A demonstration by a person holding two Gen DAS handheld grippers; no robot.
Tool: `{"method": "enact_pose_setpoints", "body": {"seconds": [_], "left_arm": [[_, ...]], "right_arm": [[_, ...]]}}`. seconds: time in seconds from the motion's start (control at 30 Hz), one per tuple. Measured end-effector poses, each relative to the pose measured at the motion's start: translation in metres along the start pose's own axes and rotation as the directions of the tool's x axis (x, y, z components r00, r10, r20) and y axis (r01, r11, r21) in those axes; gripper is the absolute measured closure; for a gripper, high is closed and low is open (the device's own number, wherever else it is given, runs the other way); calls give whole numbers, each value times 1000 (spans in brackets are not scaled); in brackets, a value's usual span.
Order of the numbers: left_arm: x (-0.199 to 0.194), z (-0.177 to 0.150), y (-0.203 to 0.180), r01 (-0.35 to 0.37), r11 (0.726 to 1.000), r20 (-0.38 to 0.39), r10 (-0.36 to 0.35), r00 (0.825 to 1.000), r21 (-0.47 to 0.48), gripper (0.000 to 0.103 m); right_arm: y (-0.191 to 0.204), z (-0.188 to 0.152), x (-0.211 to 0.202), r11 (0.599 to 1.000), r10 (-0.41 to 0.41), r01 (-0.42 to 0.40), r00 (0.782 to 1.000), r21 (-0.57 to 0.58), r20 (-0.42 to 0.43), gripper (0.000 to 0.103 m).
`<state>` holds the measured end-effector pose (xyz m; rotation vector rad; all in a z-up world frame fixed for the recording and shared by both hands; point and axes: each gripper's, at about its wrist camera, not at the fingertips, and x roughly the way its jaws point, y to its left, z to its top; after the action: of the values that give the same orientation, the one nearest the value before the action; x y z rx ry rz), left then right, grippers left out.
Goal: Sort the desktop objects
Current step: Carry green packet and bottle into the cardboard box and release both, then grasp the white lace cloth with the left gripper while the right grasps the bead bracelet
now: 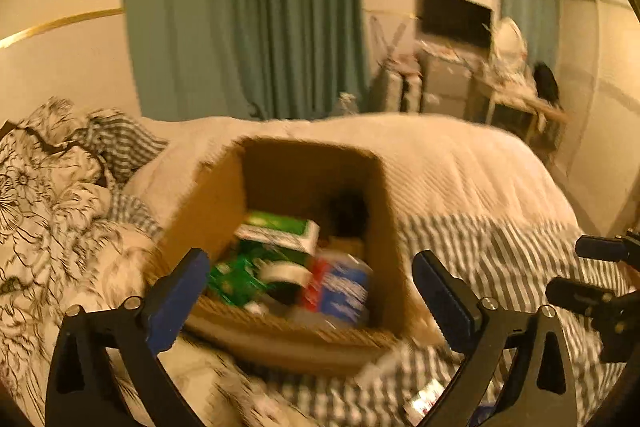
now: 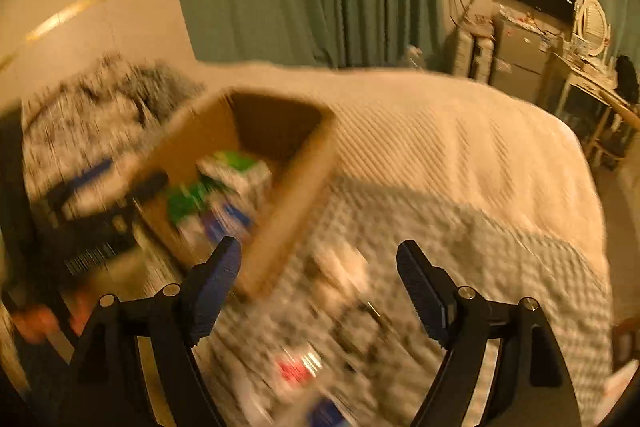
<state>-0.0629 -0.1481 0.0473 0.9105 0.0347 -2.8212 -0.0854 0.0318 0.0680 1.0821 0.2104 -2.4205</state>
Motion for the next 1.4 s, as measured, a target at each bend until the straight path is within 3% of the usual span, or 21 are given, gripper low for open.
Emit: {"method": "enact_pose_setpoints", "body": {"seconds": [0.13, 0.2, 0.3, 0.37, 0.47, 0.63, 0.8, 0.93, 1.1, 1.27, 1.33, 1.4], "left_arm": [[2, -29, -54, 10, 996, -58, -6, 998, 86, 0], [8, -45, -78, 14, 995, -89, -6, 996, 95, 0], [18, -67, -107, 62, 990, -148, -42, 988, 130, 0], [23, -79, -129, 85, 968, -171, -44, 984, 238, 0], [31, -83, -148, 94, 947, -159, -47, 986, 306, 0], [62, -82, -158, 136, 960, -206, -86, 975, 243, 0], [110, -84, -156, 106, 979, -254, -58, 965, 177, 0], [126, -83, -153, -23, 983, -169, 54, 984, 180, 0], [131, -92, -163, -61, 972, -114, 89, 989, 228, 0], [114, -101, -166, -20, 971, -166, 61, 984, 236, 5], [108, -103, -171, 39, 969, -148, -3, 989, 243, 5], [110, -101, -178, 39, 961, -126, -5, 992, 275, 5]], "right_arm": [[-36, -54, 0, 995, -98, 97, 994, -31, -46, 23], [-56, -75, 6, 995, -103, 103, 993, -3, -64, 23], [-82, -85, 12, 994, -97, 101, 991, 47, -91, 24], [-93, -83, 8, 991, -112, 117, 991, 59, -69, 24], [-103, -75, -5, 992, -87, 87, 996, 88, -7, 24], [-118, -71, -5, 993, -61, 59, 998, 100, 18, 24], [-127, -70, 21, 992, -11, 14, 1000, 125, -23, 24], [-124, -72, 43, 993, 5, 2, 998, 120, -59, 24], [-113, -80, 65, 998, -33, 39, 993, 53, -114, 24], [-111, -80, 61, 996, -72, 77, 992, 37, -107, 24], [-112, -78, 54, 994, -100, 103, 991, 30, -93, 24], [-117, -76, 48, 993, -106, 110, 991, 46, -83, 24]]}}
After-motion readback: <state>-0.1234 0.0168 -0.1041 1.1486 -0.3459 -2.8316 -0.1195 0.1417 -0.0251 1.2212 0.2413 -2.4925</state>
